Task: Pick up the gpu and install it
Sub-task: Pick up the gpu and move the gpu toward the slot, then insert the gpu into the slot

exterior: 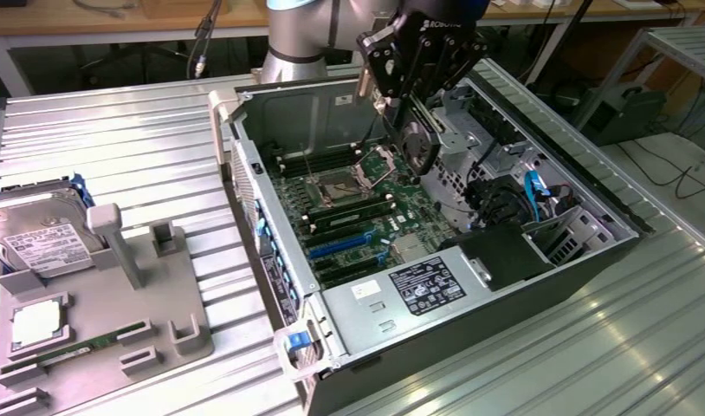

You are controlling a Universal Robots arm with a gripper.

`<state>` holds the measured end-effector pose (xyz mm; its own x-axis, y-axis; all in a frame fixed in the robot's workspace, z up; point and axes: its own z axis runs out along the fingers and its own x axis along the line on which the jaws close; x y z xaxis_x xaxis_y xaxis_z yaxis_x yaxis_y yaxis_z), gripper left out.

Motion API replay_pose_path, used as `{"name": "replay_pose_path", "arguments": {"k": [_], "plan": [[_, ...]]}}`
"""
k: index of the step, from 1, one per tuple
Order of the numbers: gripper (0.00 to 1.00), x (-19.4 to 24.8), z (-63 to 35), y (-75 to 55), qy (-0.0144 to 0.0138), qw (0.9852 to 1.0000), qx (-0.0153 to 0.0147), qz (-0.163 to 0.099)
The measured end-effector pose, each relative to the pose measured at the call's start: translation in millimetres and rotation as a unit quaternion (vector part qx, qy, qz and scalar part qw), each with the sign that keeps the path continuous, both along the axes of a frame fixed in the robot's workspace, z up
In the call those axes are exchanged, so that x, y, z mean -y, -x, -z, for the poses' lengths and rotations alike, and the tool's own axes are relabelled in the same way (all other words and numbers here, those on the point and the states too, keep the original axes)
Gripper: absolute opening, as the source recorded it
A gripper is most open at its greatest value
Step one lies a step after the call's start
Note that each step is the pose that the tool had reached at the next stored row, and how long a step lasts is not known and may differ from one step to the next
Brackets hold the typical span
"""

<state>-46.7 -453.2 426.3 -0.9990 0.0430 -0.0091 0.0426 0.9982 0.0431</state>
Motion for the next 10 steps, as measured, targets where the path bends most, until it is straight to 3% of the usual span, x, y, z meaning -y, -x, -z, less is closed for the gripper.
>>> {"name": "replay_pose_path", "arguments": {"k": [10], "plan": [[0.28, 0.0, 0.0, 0.0, 0.0, 1.0, 0.0, -0.003]]}}
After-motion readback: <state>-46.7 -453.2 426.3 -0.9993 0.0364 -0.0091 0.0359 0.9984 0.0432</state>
